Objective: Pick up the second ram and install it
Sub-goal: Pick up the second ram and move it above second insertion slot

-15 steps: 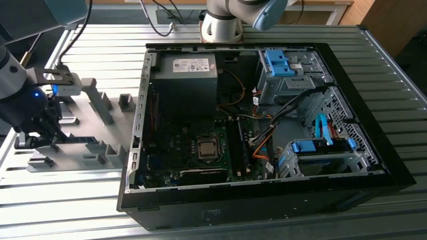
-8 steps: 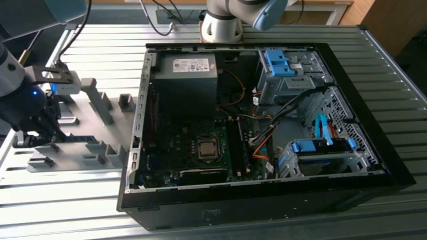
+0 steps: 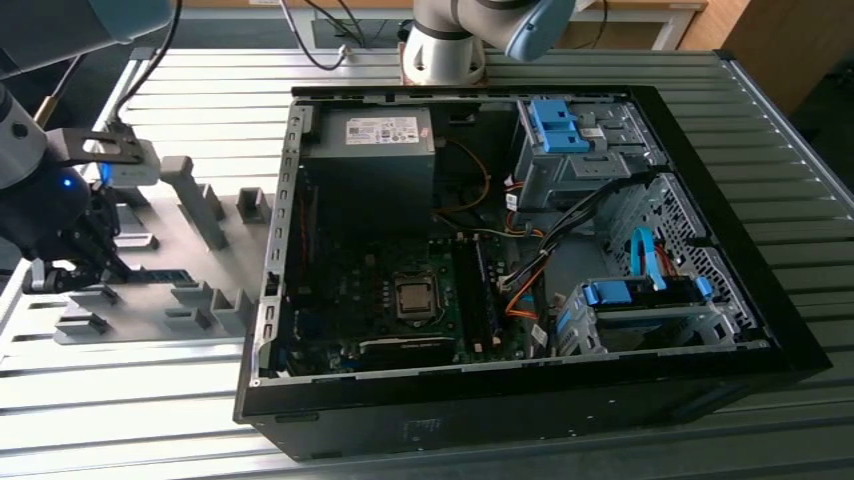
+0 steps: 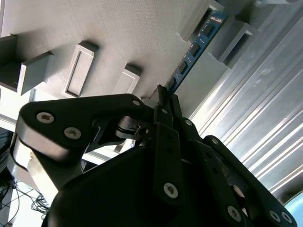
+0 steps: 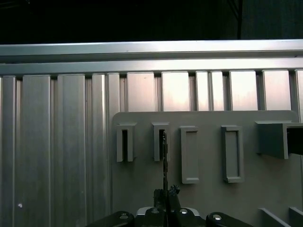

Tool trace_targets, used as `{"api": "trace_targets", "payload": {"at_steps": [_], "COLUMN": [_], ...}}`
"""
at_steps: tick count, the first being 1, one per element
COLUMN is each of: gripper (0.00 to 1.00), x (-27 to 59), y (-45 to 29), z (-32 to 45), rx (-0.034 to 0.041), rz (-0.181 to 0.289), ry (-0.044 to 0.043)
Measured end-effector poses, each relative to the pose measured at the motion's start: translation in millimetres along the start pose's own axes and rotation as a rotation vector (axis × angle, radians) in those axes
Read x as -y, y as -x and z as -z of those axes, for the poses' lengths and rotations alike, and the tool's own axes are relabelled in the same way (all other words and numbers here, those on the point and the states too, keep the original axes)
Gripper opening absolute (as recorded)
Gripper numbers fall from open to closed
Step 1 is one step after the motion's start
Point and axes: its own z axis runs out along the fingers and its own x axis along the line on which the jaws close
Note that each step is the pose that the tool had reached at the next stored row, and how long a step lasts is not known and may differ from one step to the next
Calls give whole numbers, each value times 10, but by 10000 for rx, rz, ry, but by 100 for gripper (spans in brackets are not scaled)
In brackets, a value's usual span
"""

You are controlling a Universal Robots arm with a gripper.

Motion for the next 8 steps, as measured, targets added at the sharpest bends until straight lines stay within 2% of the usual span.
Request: {"api": "trace_targets", "payload": {"at_steps": [8], "gripper": [14], "x": [-1], "y": [2], "z": [43], "rx": [1], "rz": [0], "ry": [-1]}}
